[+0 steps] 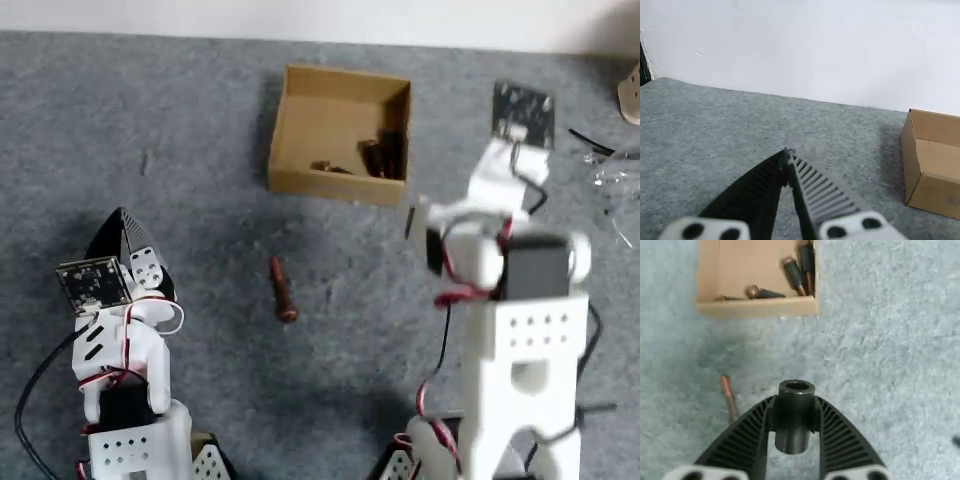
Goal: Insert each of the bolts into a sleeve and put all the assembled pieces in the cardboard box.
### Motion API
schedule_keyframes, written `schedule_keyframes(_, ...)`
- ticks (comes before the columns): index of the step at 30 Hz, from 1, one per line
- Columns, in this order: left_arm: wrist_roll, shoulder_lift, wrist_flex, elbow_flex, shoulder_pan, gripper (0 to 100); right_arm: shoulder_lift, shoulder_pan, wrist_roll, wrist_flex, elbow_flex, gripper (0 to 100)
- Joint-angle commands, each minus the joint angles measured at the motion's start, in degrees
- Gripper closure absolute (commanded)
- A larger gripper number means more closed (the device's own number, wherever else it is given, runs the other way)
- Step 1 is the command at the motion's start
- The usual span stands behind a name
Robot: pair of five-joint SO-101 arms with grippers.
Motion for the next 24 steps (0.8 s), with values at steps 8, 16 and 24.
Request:
schedule_keyframes(8,0.18,-0.04,0.18,1.27,2.86,99,-24.92,1.89,8.62,-25.27,42.68,99.3)
schedule_keyframes(16,0.26,-0.04,0.35,1.27,6.73,99,-35.56,2.59,5.01,-45.93,68.44,99.3)
schedule_keyframes(24,0.26,-0.40,0.00,1.27,20.26,99,-48.66,3.12,5.01,-52.97,81.80,99.3)
